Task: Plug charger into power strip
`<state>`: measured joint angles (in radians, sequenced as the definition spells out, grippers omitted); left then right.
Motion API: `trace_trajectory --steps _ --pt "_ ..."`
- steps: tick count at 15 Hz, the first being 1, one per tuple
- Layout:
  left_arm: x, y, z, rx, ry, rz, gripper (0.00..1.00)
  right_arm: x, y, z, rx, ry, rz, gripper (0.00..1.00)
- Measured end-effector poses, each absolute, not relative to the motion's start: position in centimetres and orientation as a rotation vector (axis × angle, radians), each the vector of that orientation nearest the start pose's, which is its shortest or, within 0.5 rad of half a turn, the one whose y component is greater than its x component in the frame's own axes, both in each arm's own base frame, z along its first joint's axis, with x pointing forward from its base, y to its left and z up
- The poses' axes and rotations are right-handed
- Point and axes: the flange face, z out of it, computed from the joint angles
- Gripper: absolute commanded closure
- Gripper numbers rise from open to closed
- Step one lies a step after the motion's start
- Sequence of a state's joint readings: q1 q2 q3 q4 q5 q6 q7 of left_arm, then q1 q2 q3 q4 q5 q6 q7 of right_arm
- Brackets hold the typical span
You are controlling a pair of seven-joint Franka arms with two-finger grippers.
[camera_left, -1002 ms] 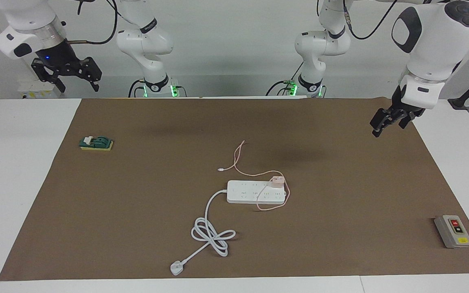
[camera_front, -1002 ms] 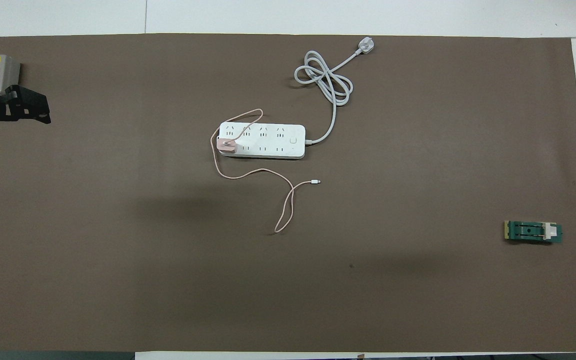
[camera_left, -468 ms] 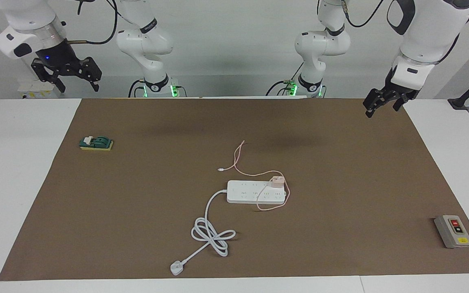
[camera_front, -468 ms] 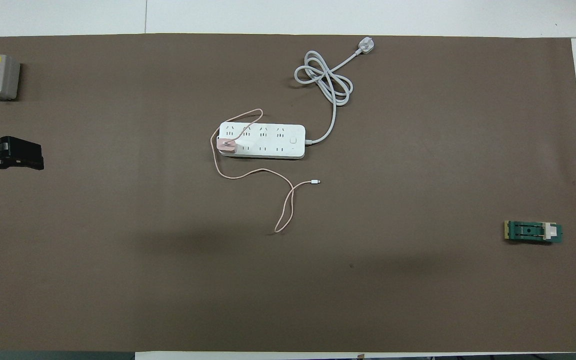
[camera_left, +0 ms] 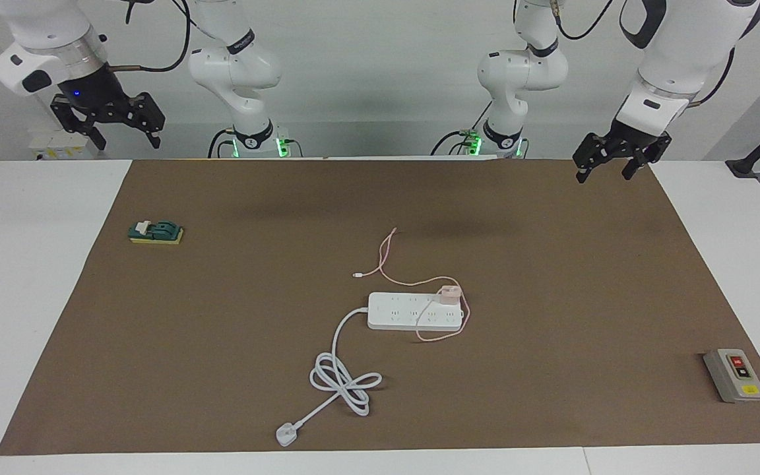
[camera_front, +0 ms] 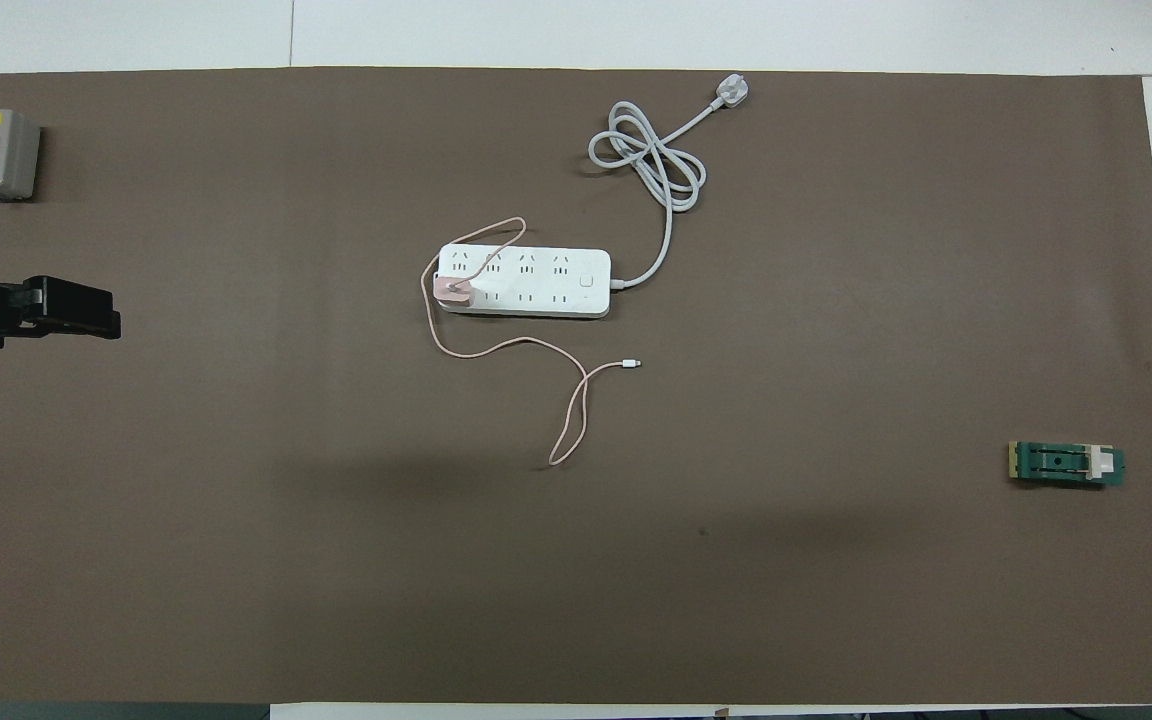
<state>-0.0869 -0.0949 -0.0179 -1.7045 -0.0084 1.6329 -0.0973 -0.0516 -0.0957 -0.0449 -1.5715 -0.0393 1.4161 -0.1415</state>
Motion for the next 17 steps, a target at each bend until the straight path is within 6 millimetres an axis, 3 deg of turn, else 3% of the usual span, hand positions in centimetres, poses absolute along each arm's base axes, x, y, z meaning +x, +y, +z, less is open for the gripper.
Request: trace_trajectory --steps 7,17 --pt "52.4 -6.9 61.7 -3.151 0.108 -0.023 0.00 50.5 -5.5 66.2 -3.167 -0.064 0.100 0.00" --pt "52.1 -6.8 61.4 -3.148 0.104 0.029 0.00 50.5 -5.5 66.2 -3.167 -0.064 0.100 0.00"
